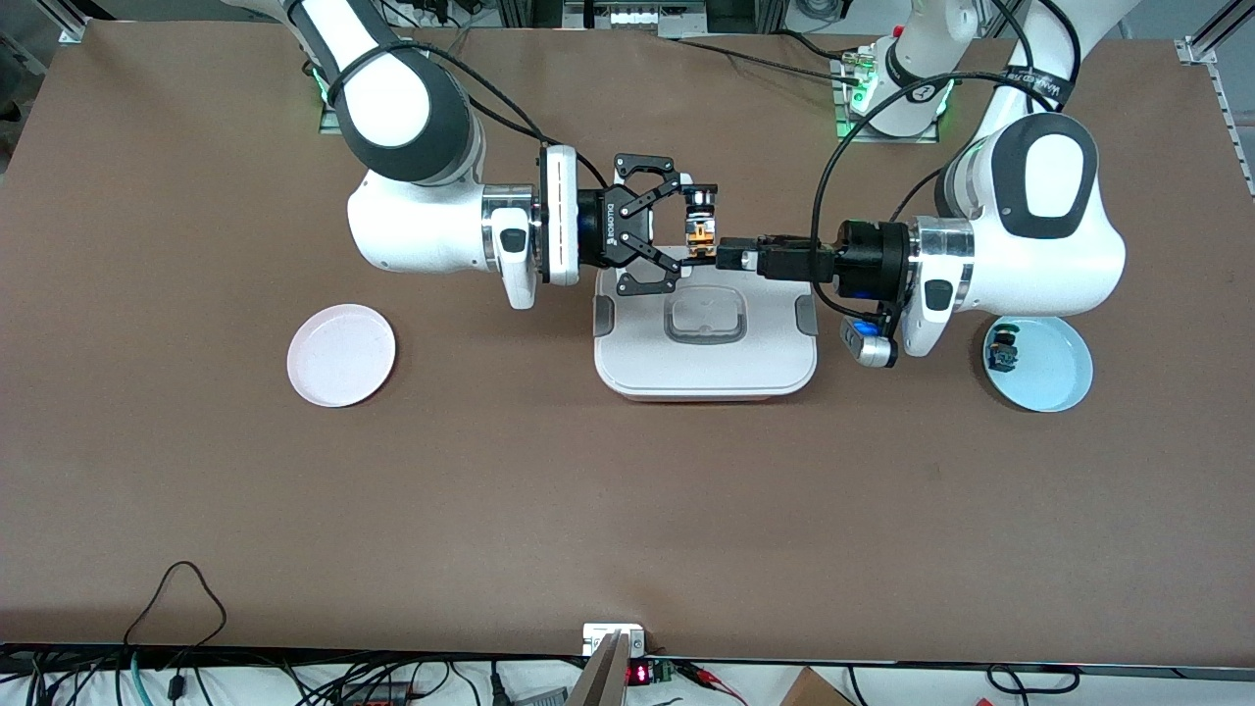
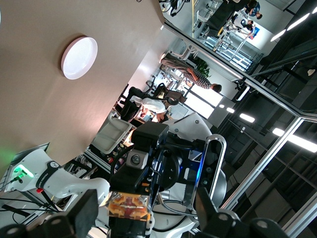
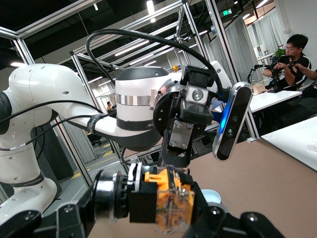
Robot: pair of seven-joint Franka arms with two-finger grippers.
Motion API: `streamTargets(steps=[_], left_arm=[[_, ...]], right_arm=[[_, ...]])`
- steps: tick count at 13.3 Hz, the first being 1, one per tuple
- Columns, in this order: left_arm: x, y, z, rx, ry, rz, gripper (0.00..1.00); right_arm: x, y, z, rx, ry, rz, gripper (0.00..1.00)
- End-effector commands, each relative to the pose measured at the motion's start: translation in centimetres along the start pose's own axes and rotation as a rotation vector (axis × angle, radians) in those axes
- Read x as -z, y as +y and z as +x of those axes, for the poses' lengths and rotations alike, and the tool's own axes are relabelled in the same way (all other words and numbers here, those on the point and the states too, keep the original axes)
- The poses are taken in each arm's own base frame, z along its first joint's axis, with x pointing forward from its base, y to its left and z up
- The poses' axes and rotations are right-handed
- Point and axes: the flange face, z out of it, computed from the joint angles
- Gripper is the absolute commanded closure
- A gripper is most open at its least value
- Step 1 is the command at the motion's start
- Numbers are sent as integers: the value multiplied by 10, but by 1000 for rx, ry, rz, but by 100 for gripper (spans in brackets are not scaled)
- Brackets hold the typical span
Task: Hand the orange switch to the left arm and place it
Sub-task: 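Close the left gripper on the orange switch beside the right gripper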
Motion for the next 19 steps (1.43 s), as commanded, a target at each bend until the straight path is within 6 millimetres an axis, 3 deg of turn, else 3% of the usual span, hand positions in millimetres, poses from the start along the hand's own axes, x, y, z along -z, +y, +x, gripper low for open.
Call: streamTargets(steps=[1, 8, 11, 15, 19], left_arm=[[1, 0, -8, 11, 16, -23, 32], [-1, 0, -9, 5, 12, -21, 37], [-1, 0, -9, 3, 12, -21, 55], [-2, -2, -7, 2, 10, -20, 97], [-1, -1, -7, 1, 10, -20, 100]], right_arm=[[-5, 2, 6, 12, 26, -7, 91], [-11, 0, 2, 13, 18, -4, 91], [-11, 0, 2, 15, 16, -8, 91], [-11, 1, 0, 13, 14, -9, 91], [-13, -1, 0, 15, 13, -6, 90]])
